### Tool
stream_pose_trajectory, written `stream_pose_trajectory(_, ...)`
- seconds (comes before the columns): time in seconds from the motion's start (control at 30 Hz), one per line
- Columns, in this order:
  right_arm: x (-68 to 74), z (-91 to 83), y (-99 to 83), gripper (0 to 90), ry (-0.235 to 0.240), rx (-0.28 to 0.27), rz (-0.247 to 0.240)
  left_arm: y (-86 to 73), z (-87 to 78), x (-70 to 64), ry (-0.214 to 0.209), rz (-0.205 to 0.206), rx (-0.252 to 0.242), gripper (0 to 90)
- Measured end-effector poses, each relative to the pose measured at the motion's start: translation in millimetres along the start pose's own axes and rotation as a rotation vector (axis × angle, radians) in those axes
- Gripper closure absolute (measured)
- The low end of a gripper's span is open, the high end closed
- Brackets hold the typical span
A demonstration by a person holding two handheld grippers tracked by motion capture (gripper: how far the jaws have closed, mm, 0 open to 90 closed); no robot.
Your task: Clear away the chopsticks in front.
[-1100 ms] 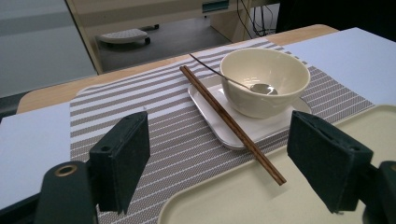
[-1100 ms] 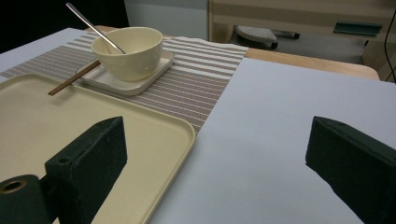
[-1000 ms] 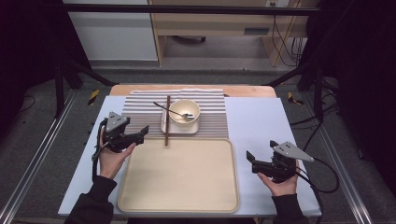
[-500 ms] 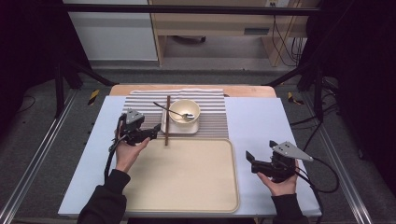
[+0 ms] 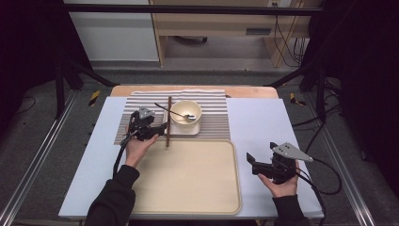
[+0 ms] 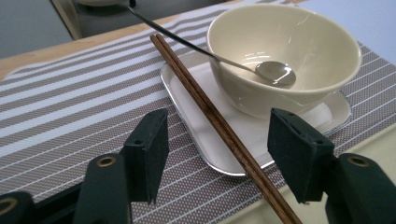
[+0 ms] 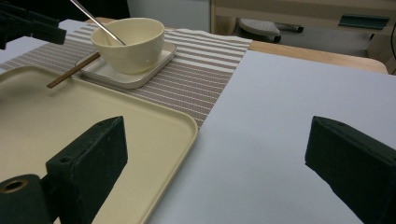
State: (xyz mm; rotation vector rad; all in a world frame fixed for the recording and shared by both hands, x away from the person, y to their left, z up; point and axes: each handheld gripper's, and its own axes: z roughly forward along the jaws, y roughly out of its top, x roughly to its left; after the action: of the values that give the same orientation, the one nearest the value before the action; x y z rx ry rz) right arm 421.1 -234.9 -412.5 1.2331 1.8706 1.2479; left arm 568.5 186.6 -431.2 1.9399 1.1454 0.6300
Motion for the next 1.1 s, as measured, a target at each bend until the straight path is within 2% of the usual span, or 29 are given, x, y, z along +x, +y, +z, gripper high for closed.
stream_pose_trajectory(0.33, -0.9, 0.3, 0.2, 6.2, 0.001, 0.005, -0.001, 0.3, 26.5, -3.0, -0.005, 0.013, 0.072, 51.6)
stream_pose_trajectory(0.37, -0.8, 0.1, 0.2, 6.3, 0.003, 0.006, 0.0, 0.6, 27.5, -2.9, -0.004, 0.022, 0.08, 52.7)
stream_pose_trajectory(0.63, -1.0, -0.2, 0.1, 6.6, 0.006, 0.012, -0.005, -1.5, 32.8, -2.6, 0.005, 0.021, 0.116, 62.8)
stream_pose_trajectory(0.9, -0.6, 0.7, -0.2, 6.7, 0.006, 0.013, -0.005, -3.1, 36.7, -2.7, -0.022, 0.01, 0.122, 67.5)
stream_pose_trajectory(1.07, -0.8, 0.8, -0.2, 7.1, 0.006, 0.015, -0.007, -3.9, 39.9, -3.8, -0.037, -0.002, 0.13, 73.1)
stream_pose_trajectory(1.1, -0.7, 0.8, -0.3, 7.2, 0.007, 0.015, -0.007, -3.9, 39.9, -3.4, -0.039, 0.006, 0.135, 74.3)
